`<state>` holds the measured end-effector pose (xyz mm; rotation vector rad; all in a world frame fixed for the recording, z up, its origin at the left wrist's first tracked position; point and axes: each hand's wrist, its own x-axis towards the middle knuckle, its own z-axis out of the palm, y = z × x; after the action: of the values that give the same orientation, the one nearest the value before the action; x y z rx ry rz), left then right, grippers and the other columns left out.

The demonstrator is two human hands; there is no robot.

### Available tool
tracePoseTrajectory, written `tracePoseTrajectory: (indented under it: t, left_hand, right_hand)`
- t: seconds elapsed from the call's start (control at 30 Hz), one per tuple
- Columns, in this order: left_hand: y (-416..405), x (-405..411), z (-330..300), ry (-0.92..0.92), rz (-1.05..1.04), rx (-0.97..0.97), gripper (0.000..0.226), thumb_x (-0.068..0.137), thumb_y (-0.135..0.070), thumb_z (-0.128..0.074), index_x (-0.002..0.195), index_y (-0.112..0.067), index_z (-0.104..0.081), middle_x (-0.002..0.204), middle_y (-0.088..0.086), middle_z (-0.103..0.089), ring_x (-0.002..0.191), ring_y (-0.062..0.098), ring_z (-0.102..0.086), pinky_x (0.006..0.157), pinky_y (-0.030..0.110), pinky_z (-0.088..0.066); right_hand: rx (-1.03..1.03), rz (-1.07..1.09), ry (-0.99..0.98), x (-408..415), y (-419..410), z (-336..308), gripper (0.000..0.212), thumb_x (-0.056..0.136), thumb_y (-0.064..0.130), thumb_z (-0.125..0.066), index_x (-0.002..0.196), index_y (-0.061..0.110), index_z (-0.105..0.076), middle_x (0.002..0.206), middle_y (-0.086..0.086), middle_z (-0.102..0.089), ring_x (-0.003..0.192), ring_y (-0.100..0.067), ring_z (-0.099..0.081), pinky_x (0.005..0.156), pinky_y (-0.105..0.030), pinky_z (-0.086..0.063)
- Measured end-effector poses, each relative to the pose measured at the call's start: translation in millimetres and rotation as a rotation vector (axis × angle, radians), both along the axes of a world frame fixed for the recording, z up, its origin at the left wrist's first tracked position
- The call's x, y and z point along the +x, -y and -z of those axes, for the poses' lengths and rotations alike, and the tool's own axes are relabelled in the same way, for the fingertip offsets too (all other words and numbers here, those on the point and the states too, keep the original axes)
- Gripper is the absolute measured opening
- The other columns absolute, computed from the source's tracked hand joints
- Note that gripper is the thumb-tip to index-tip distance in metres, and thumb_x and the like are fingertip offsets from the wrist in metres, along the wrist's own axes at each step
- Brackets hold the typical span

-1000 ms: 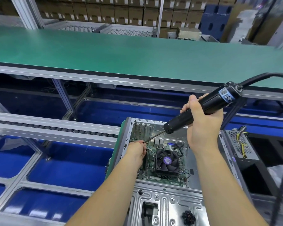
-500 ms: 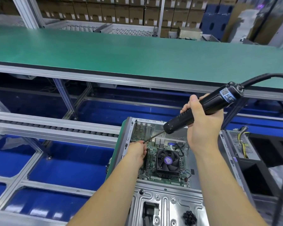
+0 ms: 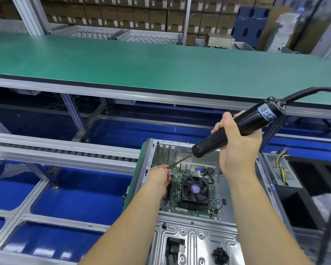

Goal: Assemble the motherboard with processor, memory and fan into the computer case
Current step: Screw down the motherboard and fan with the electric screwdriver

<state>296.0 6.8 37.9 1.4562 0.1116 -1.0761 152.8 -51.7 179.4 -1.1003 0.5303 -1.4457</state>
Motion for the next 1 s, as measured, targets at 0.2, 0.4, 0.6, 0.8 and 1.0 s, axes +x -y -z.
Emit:
tracePoseTrajectory:
  t: [0.2,0.4,0.6,0.8,1.0]
  left_hand:
    - [1,1,0,0.062,0.033,-0.003,0.026,0.1,0.008,-0.038,0.099,-0.007,-0.059,0.082,0.008,-0.058,0.064,0.011,-0.052,0.057,0.02,-0.049]
    - [1,0,0,0.098,0.057,-0.011,0.027,0.098,0.01,-0.038,0.108,-0.005,-0.059,0.086,0.008,-0.06,0.066,0.01,-0.053,0.062,0.02,-0.05]
    - [0,0,1,0.106,0.051,-0.011,0.027,0.099,0.009,-0.039,0.112,-0.003,-0.059,0.084,0.007,-0.06,0.067,0.01,-0.053,0.063,0.021,-0.05]
    - [-1,-1,-1,0.081,0.05,-0.028,0.026,0.098,0.009,-0.045,0.116,-0.004,-0.059,0.09,0.01,-0.062,0.069,0.012,-0.055,0.061,0.022,-0.05]
    - [-2,0,-1,0.06,0.05,-0.022,0.028,0.095,0.012,-0.047,0.116,-0.004,-0.058,0.092,0.01,-0.063,0.07,0.012,-0.056,0.061,0.021,-0.05]
  right_hand:
    - [-0.035,-0.04,-0.001,-3,0,-1,0.02,0.081,0.028,-0.079,0.088,0.025,-0.061,0.073,0.002,-0.064,0.073,-0.024,-0.059,0.082,-0.049,-0.05]
    - [-0.033,-0.044,0.026,-2,0,-3,0.02,0.08,0.027,-0.079,0.086,0.023,-0.06,0.072,0.0,-0.063,0.071,-0.024,-0.058,0.079,-0.048,-0.049]
    - [-0.056,-0.021,-0.014,-1,-2,-3,0.015,0.079,0.029,-0.079,0.084,0.032,-0.065,0.072,0.006,-0.066,0.072,-0.023,-0.06,0.079,-0.047,-0.05]
    - [-0.112,-0.025,-0.065,4,-6,-4,0.013,0.079,0.032,-0.079,0.076,0.038,-0.068,0.072,0.009,-0.066,0.076,-0.027,-0.06,0.083,-0.052,-0.051]
    - [-0.12,-0.025,-0.087,8,-7,-1,0.01,0.079,0.033,-0.078,0.076,0.038,-0.071,0.072,0.009,-0.066,0.076,-0.026,-0.06,0.082,-0.05,-0.053]
